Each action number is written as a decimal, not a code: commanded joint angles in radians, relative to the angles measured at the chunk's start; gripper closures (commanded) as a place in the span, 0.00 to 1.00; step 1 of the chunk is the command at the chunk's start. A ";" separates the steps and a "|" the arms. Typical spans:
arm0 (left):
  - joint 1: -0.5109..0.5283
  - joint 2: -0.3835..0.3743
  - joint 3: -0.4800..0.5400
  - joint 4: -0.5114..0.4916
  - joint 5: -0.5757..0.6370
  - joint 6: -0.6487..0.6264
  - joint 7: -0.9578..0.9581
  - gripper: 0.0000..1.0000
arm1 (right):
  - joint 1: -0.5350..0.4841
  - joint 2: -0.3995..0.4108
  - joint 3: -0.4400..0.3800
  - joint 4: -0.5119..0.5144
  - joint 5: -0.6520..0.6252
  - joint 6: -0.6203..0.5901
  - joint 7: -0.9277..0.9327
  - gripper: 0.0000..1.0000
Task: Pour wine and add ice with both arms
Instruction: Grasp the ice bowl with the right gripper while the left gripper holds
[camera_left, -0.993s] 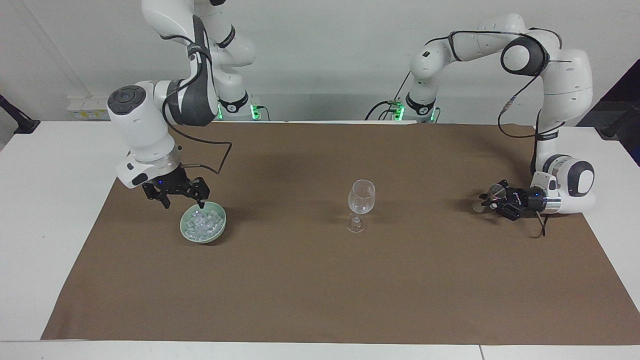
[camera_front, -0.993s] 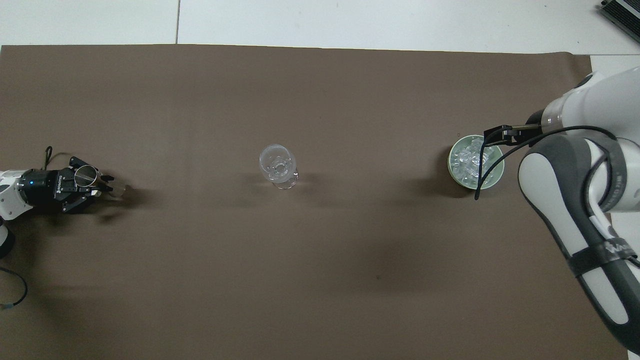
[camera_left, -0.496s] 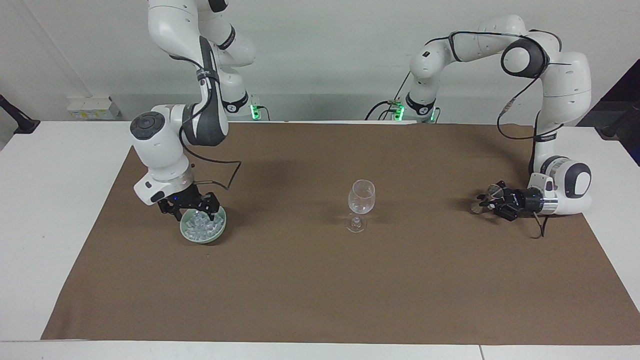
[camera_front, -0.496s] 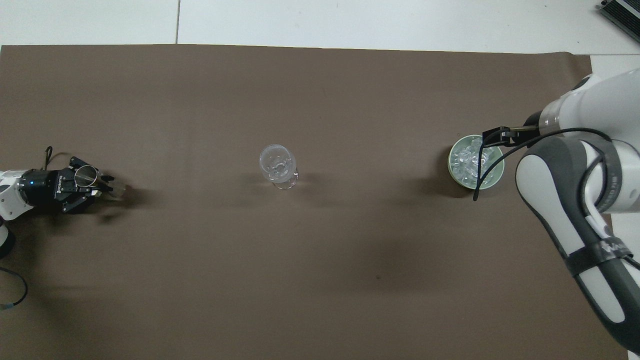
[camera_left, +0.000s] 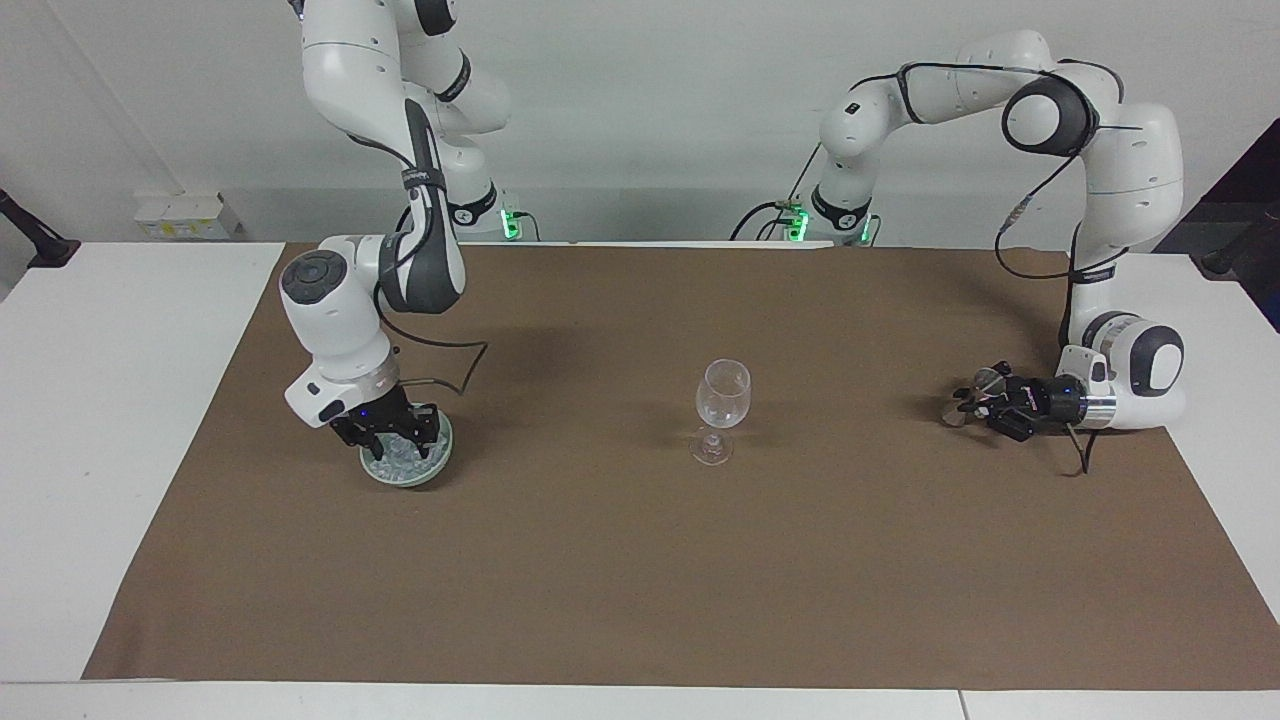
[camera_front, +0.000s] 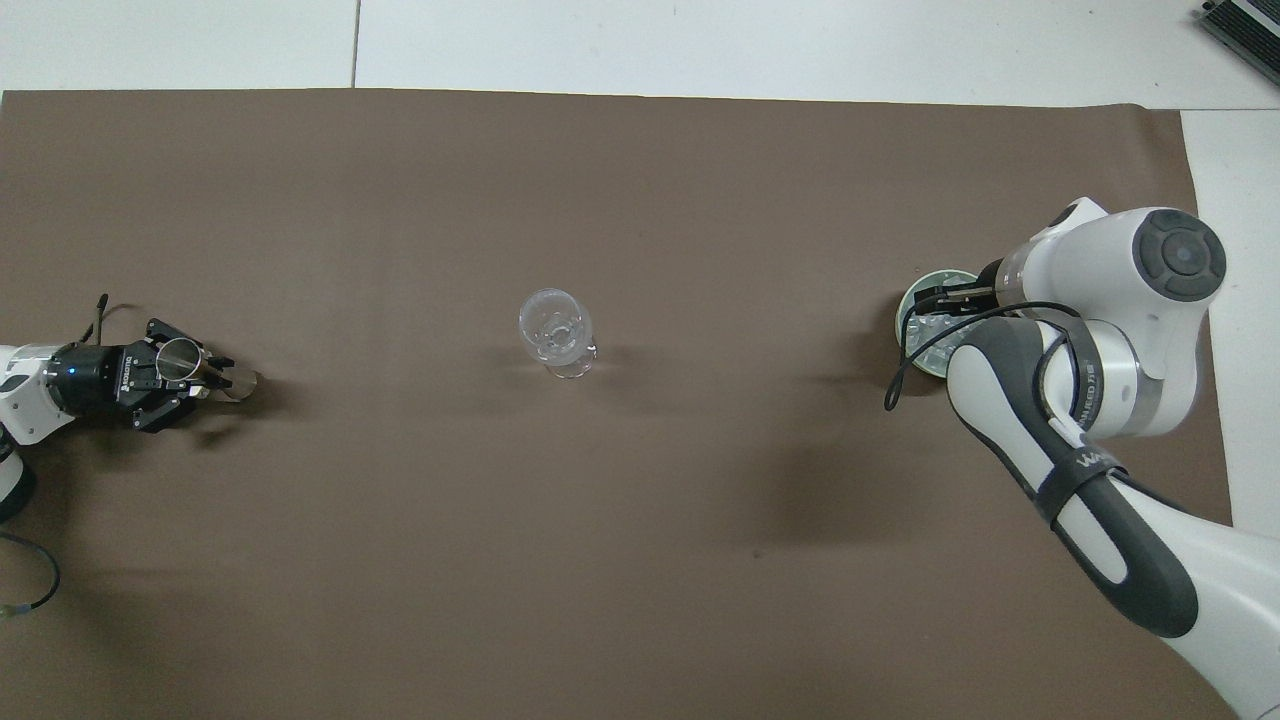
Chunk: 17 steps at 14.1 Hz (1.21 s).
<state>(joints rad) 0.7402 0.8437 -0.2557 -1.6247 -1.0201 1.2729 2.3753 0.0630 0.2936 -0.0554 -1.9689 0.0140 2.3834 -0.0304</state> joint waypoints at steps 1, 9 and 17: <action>0.011 0.006 -0.004 0.016 0.023 -0.007 0.016 0.92 | -0.012 -0.014 0.008 -0.022 0.015 -0.003 -0.040 0.33; 0.011 0.009 -0.004 0.019 0.037 -0.003 0.015 0.79 | -0.017 -0.050 0.006 -0.021 0.017 -0.104 -0.069 0.34; 0.011 0.021 -0.004 0.019 0.049 0.014 0.018 0.72 | -0.020 -0.047 0.005 -0.021 0.015 -0.063 -0.068 0.48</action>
<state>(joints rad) 0.7412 0.8501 -0.2541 -1.6169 -0.9906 1.2813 2.3759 0.0590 0.2632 -0.0586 -1.9707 0.0140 2.2988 -0.0622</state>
